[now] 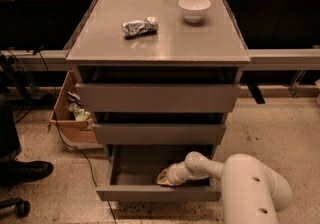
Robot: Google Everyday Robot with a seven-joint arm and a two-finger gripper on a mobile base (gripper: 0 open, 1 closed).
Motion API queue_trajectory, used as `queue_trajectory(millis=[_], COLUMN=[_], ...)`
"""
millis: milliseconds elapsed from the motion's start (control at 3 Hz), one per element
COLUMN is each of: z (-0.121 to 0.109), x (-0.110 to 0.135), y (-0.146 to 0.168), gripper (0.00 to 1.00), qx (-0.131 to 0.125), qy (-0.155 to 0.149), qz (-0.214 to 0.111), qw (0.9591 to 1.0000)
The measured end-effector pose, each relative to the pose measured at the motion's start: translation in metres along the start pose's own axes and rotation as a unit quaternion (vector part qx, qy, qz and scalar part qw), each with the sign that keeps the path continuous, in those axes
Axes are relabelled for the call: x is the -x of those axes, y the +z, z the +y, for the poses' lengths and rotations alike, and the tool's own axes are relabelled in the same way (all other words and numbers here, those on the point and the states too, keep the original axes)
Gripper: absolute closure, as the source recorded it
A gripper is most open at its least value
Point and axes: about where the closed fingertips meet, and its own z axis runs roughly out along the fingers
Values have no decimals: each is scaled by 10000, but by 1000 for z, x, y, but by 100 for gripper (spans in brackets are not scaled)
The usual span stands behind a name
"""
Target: Open bottom drawer
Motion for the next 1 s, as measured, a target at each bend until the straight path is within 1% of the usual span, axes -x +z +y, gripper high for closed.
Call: queue_trajectory(millis=[333, 667, 1000], z=[0, 22, 46], x=[1, -8, -16], y=[-1, -8, -24], gripper=[100, 100, 100], qx=[1, 372, 680], qy=[0, 53, 73], qz=[0, 164, 335], qw=[10000, 9992, 9971])
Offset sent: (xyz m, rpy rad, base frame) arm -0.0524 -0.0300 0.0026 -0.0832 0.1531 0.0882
